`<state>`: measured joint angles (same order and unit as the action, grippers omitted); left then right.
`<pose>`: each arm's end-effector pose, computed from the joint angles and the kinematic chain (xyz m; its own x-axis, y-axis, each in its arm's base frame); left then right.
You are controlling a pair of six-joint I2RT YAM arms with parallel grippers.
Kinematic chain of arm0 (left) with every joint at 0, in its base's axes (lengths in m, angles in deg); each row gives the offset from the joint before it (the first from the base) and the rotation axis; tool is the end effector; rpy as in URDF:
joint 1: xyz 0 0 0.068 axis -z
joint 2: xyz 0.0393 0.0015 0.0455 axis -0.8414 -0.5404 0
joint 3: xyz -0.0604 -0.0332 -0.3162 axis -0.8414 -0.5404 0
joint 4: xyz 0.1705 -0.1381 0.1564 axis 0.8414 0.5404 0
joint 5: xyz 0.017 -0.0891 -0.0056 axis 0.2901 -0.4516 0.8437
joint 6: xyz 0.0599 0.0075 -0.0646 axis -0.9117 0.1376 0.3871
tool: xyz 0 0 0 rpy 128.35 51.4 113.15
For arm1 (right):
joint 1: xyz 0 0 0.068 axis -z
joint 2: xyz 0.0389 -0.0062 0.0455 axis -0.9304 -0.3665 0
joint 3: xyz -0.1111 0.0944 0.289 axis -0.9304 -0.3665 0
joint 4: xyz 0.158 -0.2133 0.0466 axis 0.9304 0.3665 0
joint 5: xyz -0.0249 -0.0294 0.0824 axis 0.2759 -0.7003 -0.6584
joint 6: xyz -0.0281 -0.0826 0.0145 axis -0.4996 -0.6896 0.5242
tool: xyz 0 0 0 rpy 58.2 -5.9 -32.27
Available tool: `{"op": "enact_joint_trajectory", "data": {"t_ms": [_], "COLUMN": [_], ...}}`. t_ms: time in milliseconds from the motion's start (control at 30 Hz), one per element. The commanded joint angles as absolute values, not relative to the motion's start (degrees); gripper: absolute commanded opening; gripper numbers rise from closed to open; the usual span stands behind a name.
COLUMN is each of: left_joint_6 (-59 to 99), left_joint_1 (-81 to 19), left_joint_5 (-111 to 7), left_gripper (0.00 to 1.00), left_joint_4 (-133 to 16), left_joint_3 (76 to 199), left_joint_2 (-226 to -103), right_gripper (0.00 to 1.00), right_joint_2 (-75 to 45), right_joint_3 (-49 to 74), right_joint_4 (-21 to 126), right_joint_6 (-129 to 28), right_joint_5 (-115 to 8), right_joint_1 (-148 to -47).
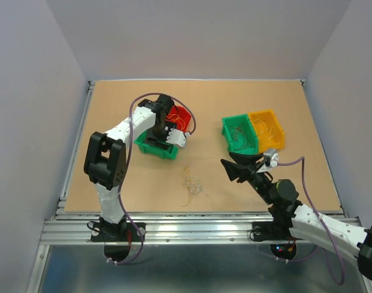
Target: Untangle the cables
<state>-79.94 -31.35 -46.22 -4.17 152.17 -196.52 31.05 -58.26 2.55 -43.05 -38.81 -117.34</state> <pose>0.3746 -0.1857 0.2359 0.4210 0.9058 -0.0488 0.8719 -0.3893 0.2970 0.1085 0.1095 0.2686 0.0398 0.4237 -0.9049 -0.7033 0.6552 0.2758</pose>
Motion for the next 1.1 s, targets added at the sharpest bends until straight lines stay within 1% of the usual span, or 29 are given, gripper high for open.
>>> {"op": "enact_joint_trajectory", "data": {"t_ms": [0, 100, 167, 233, 300, 333, 367, 400, 433, 467, 500, 533, 567, 600, 633, 667, 700, 733, 767, 800, 833, 867, 967, 1033, 1067], "left_joint_6": [-79.37, -77.26, -76.21, -74.45, -71.74, -70.50, -69.01, -65.86, -64.00, -61.37, -57.69, -51.74, -47.76, -43.72, -39.42, -28.85, -24.56, -21.04, -18.57, -17.50, -16.10, -14.95, -14.24, -14.33, -14.06], "left_joint_1": [-31.01, -30.83, -30.66, -29.87, -28.90, -28.46, -27.76, -27.67, -27.67, -27.58, -27.58, -27.58, -27.49, -27.40, -27.49, -27.49, -27.66, -27.67, -27.58, -27.58, -27.49, -27.49, -27.58, -27.49, -27.49], "left_joint_5": [-45.96, -46.92, -49.19, -50.00, -51.74, -52.37, -52.90, -55.25, -56.84, -60.60, -62.29, -64.04, -66.06, -69.74, -70.91, -71.27, -72.31, -73.11, -74.59, -75.83, -75.23, -74.62, -69.62, -63.55, -61.97], "left_gripper": [0.75, 0.74, 0.72, 0.71, 0.67, 0.63, 0.43, 0.36, 0.35, 0.25, 0.21, 0.21, 0.21, 0.21, 0.21, 0.21, 0.22, 0.27, 0.40, 0.52, 0.57, 0.59, 0.59, 0.59, 0.61], "left_joint_4": [-0.51, -1.90, -4.71, -8.13, -14.70, -17.18, -23.55, -26.66, -29.83, -37.43, -41.42, -45.29, -48.72, -56.76, -61.54, -70.90, -75.78, -80.18, -86.40, -88.29, -90.48, -93.81, -98.83, -102.61, -104.55], "left_joint_3": [154.77, 155.91, 155.40, 153.82, 150.49, 149.34, 146.72, 145.30, 143.72, 140.13, 138.01, 135.81, 133.70, 129.33, 127.11, 124.83, 119.32, 116.31, 113.50, 109.29, 107.33, 105.75, 101.09, 97.57, 96.25], "left_joint_2": [-191.28, -189.70, -187.69, -185.58, -181.72, -180.40, -177.34, -175.74, -174.16, -170.92, -169.32, -167.66, -164.85, -163.35, -161.94, -159.05, -157.46, -155.88, -153.16, -151.92, -150.95, -149.72, -147.78, -146.55, -145.24], "right_gripper": [0.56, 0.56, 0.56, 0.59, 0.62, 0.62, 0.62, 0.62, 0.61, 0.61, 0.61, 0.61, 0.58, 0.57, 0.56, 0.55, 0.55, 0.55, 0.56, 0.56, 0.56, 0.56, 0.56, 0.56, 0.56], "right_joint_2": [31.03, 29.46, 27.18, 25.24, 20.59, 18.49, 14.46, 11.90, 9.87, 5.68, 4.07, 2.49, 0.82, -1.72, -2.97, -3.85, -4.55, -5.17, -5.87, -6.31, -6.58, -7.28, -8.86, -9.83, -10.44], "right_joint_3": [-55.98, -54.76, -51.78, -47.83, -41.35, -39.39, -37.63, -35.09, -34.19, -33.23, -32.69, -32.17, -30.94, -30.41, -29.88, -29.35, -29.35, -29.35, -29.52, -29.44, -29.26, -29.09, -28.47, -27.59, -27.33], "right_joint_4": [1.29, 1.90, 5.84, 15.14, 22.52, 29.35, 32.29, 35.62, 35.66, 37.22, 37.33, 37.41, 37.50, 37.76, 37.94, 37.86, 37.77, 37.77, 37.68, 37.68, 37.68, 37.68, 37.15, 37.06, 37.06], "right_joint_6": [-43.16, -42.89, -42.54, -41.75, -41.31, -41.40, -41.57, -41.66, -41.92, -42.97, -43.41, -43.68, -44.29, -44.82, -45.52, -46.66, -48.76, -49.82, -51.31, -51.59, -51.59, -51.85, -52.64, -52.91, -53.00], "right_joint_5": [-39.18, -39.27, -38.92, -39.09, -42.32, -44.26, -48.28, -49.80, -51.29, -53.48, -53.85, -53.51, -53.33, -54.64, -56.13, -58.14, -61.64, -62.98, -63.61, -63.35, -63.00, -62.91, -63.17, -63.70, -63.61], "right_joint_1": [-117.63, -117.63, -117.63, -117.72, -117.63, -117.72, -117.72, -117.63, -117.72, -117.80, -117.72, -117.80, -117.80, -117.98, -118.07, -118.24, -118.85, -119.38, -120.17, -120.35, -120.61, -120.70, -120.97, -121.06, -121.14]}}
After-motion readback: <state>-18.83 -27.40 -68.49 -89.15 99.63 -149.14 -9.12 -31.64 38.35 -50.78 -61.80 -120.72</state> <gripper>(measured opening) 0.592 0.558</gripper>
